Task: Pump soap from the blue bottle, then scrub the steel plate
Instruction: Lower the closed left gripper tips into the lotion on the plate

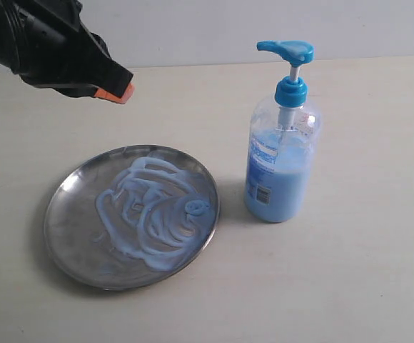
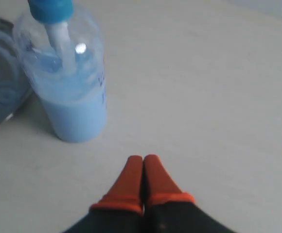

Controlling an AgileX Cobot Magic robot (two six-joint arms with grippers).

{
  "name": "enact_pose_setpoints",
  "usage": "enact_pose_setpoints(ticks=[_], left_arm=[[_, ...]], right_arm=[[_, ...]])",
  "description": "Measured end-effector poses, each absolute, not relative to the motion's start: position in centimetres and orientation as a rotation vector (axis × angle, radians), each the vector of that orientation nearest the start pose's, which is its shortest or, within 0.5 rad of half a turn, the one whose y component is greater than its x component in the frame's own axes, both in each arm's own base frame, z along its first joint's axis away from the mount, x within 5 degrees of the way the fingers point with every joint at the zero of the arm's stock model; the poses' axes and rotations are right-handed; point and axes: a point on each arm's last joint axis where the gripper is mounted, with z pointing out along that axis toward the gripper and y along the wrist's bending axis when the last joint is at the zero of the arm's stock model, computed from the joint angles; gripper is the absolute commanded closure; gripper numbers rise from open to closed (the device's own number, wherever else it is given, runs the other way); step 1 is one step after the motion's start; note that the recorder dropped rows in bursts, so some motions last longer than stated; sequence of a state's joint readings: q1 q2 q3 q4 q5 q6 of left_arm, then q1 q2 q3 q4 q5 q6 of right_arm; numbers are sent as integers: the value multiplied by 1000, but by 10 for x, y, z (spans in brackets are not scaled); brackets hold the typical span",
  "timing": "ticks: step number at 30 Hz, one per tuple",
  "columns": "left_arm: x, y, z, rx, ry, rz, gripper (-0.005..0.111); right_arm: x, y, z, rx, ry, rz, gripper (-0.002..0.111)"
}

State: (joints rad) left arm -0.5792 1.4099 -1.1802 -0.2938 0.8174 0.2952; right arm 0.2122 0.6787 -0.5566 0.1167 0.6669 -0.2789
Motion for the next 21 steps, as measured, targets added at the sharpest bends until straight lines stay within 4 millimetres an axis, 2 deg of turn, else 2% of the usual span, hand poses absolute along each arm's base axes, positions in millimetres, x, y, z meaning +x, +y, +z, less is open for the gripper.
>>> enact_pose_setpoints(ticks=[5, 10, 17, 21], left_arm=[[248, -185, 305, 967, 2403, -451, 107], [261, -195, 282, 976, 2434, -458, 107], [279, -211, 244, 946, 2496, -519, 107], [287, -220, 223, 929, 2528, -571, 107]], right_arm=[[100, 32, 300, -438, 2098, 160, 108], [88, 32, 307, -404, 2026, 216, 108], [79, 32, 313, -375, 1956, 253, 108], [77, 32, 307, -352, 1943, 285, 108]])
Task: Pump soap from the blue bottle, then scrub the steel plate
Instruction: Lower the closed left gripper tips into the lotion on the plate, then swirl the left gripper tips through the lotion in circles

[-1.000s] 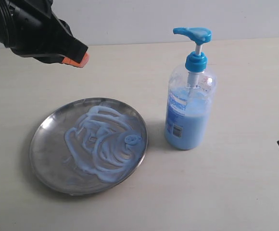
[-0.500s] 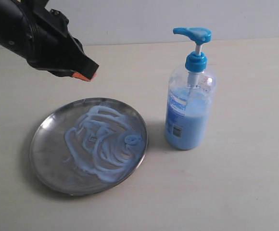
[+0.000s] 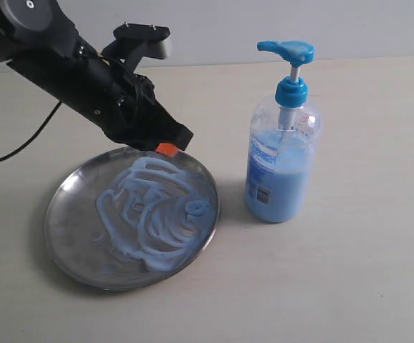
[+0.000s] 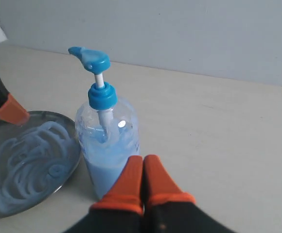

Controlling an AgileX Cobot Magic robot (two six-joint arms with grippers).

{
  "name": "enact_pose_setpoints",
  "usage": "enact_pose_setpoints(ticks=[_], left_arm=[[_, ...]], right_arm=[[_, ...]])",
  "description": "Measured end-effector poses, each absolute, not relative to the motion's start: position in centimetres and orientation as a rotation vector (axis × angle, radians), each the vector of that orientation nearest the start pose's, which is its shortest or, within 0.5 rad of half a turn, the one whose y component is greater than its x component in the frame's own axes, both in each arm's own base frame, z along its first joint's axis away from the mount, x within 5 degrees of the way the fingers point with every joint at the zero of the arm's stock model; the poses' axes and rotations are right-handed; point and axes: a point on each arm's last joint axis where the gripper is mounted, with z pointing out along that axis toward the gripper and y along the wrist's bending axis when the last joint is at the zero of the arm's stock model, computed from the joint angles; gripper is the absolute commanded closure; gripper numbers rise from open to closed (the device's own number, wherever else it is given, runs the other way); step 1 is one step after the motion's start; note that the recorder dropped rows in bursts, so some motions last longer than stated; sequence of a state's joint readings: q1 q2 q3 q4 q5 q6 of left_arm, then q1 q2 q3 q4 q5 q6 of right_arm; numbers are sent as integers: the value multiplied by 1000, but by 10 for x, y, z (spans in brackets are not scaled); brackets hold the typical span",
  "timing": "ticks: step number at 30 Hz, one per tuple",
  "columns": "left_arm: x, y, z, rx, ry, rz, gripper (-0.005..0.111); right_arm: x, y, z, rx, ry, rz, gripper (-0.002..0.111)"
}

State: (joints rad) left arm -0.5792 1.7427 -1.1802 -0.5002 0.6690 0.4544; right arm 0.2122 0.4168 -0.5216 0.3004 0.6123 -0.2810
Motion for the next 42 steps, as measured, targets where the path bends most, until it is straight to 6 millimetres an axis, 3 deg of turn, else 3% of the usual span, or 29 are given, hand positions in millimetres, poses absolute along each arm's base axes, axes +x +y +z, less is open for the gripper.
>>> enact_pose_setpoints(ticks=[10, 25, 42], left_arm=[[299, -228, 179, 887, 2619, -579, 107], [290, -255, 131, 963, 2664, -553, 107], [291, -259, 107, 858, 2740, -600, 107]], right_arm=[[69, 31, 310, -340, 1890, 292, 108], [69, 31, 310, -337, 1887, 296, 108], [69, 31, 310, -335, 1887, 302, 108]])
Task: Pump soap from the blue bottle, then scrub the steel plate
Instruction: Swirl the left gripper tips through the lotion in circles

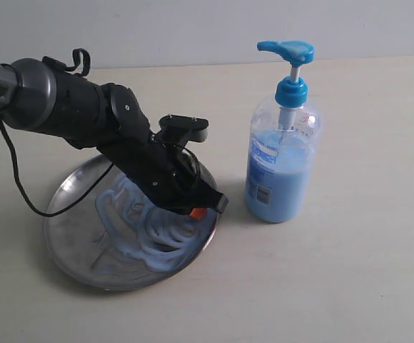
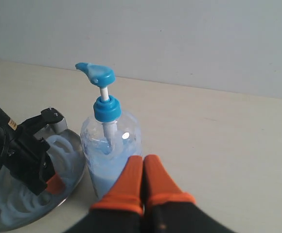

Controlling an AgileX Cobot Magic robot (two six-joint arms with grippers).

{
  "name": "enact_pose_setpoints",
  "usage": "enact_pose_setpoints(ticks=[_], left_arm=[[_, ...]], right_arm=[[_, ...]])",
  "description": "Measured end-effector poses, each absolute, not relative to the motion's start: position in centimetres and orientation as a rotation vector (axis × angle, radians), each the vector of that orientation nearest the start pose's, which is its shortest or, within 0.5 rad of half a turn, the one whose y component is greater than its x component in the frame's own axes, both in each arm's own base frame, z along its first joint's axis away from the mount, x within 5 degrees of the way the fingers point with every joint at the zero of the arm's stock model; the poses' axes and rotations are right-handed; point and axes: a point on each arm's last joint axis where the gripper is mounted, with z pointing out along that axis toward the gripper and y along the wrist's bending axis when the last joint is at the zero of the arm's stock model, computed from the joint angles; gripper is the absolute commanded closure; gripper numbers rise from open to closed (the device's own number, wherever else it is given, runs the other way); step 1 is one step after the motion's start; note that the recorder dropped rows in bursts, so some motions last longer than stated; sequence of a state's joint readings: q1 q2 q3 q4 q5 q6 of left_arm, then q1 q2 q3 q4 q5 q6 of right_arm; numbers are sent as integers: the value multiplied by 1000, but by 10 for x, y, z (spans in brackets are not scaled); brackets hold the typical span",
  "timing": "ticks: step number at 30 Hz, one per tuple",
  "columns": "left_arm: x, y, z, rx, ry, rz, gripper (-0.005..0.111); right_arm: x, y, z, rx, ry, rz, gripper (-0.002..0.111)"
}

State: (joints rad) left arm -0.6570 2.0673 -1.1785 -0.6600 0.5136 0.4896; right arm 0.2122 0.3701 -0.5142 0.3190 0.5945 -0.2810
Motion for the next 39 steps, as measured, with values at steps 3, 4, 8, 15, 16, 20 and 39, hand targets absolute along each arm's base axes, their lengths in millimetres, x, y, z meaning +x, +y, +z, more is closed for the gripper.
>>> enact_pose_setpoints(ticks=[3, 4, 8, 15, 16, 20, 39], left_arm=[[293, -259, 107, 840, 2724, -593, 107], [294, -260, 107, 825, 2719, -595, 107], [296, -261, 108, 771, 2703, -605, 107], [298, -261, 109, 753, 2694, -604, 107], [298, -261, 109, 744, 2697, -606, 107], [298, -261, 109, 728, 2702, -608, 107], [300, -247, 105, 723, 2784, -472, 107]], right_arm=[[69, 31, 310, -335, 1887, 302, 108], [69, 31, 310, -335, 1887, 302, 108], [69, 31, 310, -335, 1887, 302, 108], [69, 31, 310, -335, 1887, 302, 108], [69, 31, 310, -335, 1887, 302, 108], [69, 31, 310, -335, 1887, 302, 108], [69, 31, 310, -335, 1887, 302, 108]])
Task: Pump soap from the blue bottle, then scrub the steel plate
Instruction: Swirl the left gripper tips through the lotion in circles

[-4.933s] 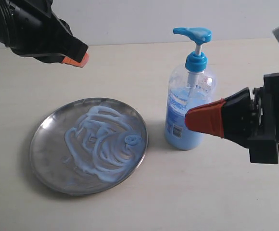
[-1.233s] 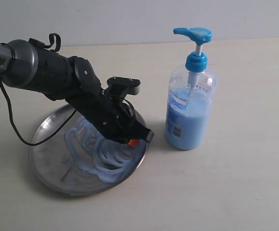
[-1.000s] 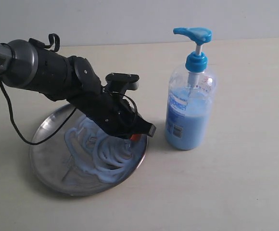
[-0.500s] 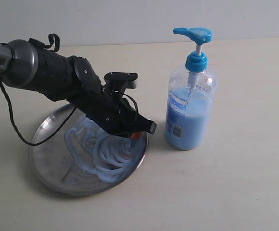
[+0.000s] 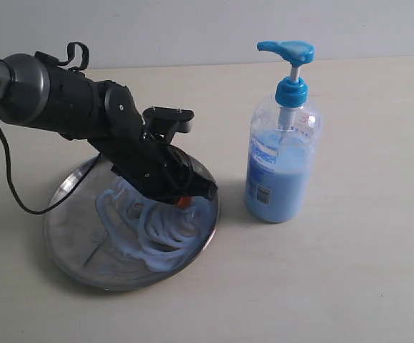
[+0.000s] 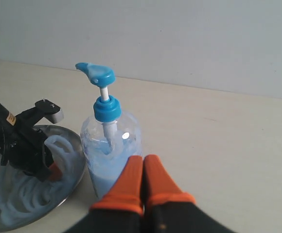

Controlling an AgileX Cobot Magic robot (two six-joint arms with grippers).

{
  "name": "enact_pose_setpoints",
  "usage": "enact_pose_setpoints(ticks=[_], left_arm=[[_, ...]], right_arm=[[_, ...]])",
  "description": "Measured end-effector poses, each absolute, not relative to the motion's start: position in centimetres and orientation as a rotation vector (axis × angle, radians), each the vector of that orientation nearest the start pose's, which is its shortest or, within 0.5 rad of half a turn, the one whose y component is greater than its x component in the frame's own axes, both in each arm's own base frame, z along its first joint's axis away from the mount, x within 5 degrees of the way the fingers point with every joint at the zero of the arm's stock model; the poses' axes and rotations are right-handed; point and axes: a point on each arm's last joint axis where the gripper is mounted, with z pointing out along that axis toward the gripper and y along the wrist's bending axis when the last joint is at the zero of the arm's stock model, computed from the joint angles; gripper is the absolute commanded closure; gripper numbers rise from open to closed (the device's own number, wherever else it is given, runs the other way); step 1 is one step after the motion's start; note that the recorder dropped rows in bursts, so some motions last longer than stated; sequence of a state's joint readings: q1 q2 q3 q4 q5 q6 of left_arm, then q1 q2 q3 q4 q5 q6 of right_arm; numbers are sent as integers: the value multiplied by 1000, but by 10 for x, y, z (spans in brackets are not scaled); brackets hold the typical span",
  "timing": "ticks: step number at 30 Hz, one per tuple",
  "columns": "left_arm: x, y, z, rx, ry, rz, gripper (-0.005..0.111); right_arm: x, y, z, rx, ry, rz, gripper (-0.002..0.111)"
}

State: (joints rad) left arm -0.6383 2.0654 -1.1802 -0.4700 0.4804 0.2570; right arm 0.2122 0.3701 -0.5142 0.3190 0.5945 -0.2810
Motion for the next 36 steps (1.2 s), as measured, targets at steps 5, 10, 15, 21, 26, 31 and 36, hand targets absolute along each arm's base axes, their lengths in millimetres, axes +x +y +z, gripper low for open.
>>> enact_pose_setpoints(ticks=[5, 10, 15, 21, 26, 31, 36], left_arm=[[296, -246, 106, 753, 2830, -481, 107], [290, -245, 107, 794, 2875, -509, 107], [285, -247, 109, 852, 2887, -574, 107], [286, -253, 111, 805, 2856, -659, 107], [293, -256, 112, 719, 2788, -680, 107], [301, -257, 114, 660, 2719, -644, 107], [306, -257, 114, 636, 2682, -619, 107]], right_arm=[[69, 31, 310, -335, 1887, 302, 108], [69, 31, 310, -334, 1887, 305, 108], [69, 31, 310, -333, 1887, 307, 108], [69, 32, 310, -332, 1887, 309, 108], [69, 32, 310, -332, 1887, 310, 108], [69, 32, 310, -332, 1887, 310, 108], [69, 32, 310, -332, 1887, 310, 108]])
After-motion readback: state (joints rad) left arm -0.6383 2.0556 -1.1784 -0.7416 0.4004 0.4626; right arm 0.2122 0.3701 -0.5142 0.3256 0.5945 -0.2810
